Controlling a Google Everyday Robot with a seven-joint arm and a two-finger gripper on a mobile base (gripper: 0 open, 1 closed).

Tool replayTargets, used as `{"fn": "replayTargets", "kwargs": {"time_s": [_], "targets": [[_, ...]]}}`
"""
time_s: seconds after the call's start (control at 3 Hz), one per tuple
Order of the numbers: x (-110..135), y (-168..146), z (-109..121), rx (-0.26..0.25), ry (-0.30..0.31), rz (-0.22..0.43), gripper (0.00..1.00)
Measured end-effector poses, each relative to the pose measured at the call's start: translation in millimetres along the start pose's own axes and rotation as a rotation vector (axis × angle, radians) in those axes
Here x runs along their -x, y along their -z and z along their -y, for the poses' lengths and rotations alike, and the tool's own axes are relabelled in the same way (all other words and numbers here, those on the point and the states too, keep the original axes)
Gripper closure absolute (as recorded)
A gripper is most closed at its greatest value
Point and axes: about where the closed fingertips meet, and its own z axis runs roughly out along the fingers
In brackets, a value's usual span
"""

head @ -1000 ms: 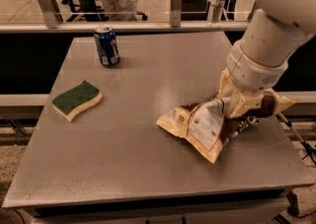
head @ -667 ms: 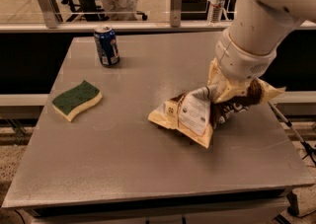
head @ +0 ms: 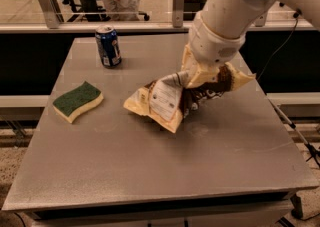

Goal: Move brown chip bag near sponge

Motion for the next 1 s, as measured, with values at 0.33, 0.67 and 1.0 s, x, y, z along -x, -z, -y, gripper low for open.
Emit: {"fn": "replayTargets", "kwargs": {"time_s": [0.33, 0.67, 1.0], "targets": [[21, -6, 21, -0.010, -0.027, 0.043, 1.00], [46, -10, 36, -0.004, -0.047, 0.095, 1.00], [68, -11, 40, 0.012, -0.063, 0.137, 0.84]]}}
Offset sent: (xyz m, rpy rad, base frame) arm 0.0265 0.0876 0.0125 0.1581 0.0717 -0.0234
